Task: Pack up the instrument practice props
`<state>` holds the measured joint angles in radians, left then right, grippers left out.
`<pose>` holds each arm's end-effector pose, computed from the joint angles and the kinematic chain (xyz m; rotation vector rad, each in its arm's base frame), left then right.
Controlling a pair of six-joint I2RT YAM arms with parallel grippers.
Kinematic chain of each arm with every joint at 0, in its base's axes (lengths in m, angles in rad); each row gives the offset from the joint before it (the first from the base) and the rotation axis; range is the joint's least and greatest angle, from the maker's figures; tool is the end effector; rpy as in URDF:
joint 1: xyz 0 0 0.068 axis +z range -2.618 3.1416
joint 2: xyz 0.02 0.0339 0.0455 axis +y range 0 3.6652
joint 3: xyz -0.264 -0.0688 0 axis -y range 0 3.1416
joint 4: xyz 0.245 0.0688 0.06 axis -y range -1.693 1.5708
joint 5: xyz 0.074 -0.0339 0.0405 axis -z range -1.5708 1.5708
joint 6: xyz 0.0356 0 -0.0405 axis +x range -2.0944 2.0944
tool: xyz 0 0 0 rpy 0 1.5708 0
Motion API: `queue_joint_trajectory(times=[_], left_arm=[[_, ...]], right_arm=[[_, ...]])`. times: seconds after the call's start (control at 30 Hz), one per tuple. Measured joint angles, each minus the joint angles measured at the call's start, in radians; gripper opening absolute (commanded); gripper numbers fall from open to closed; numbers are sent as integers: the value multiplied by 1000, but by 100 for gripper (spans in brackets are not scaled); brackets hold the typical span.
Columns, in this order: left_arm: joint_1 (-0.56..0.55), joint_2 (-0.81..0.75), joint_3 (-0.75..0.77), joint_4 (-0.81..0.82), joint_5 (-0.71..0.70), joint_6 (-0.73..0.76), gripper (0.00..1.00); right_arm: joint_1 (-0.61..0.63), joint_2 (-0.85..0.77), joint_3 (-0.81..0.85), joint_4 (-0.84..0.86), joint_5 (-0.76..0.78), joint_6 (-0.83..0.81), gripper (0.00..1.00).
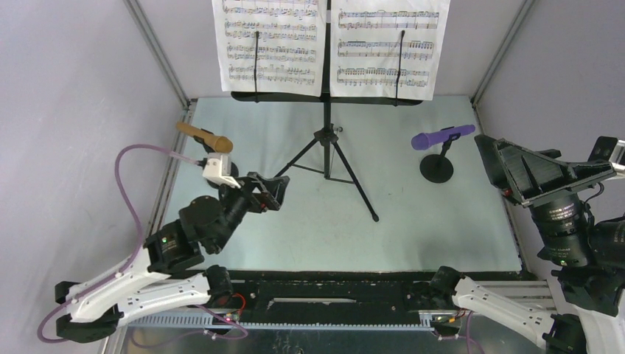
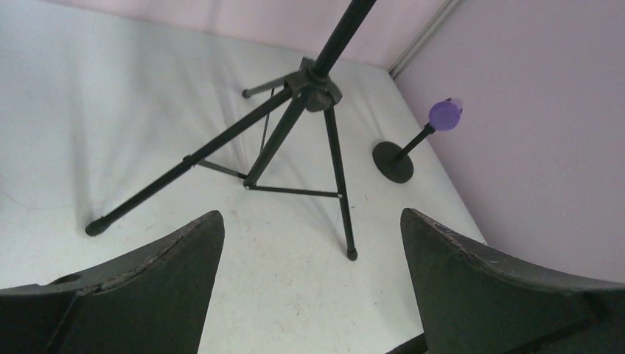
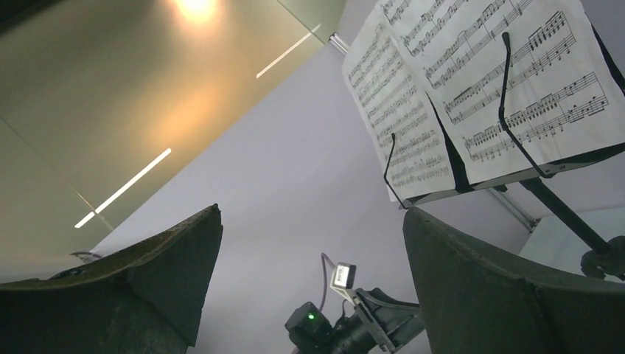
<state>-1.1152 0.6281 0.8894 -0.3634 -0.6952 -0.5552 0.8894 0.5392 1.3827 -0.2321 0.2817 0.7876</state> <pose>0.0770 -0.1053 0.3796 -0.0612 1.6940 -0.6867 0.0078 -0.0061 0.5341 0.2311 1.0573 1.3936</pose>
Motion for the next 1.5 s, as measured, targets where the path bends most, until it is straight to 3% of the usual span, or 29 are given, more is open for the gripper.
queue_joint_trajectory(times=[0.4,0.6,0.87,1.13,1.27,1.5], left_arm=[[0,-14,164,-104,0,66,96],[2,45,280,-176,0,113,96],[140,145,493,-261,143,184,91],[157,301,800,-357,267,297,91],[159,367,932,-388,301,338,91],[177,493,1135,-411,419,393,92]], right_arm=[[0,8,-2,61,-63,-1,99],[0,36,-5,26,-25,-50,100],[-4,196,-14,-134,77,-293,100],[-49,398,96,-315,87,-503,100],[-153,455,236,-398,1,-521,100],[-394,525,447,-471,-321,-509,100]])
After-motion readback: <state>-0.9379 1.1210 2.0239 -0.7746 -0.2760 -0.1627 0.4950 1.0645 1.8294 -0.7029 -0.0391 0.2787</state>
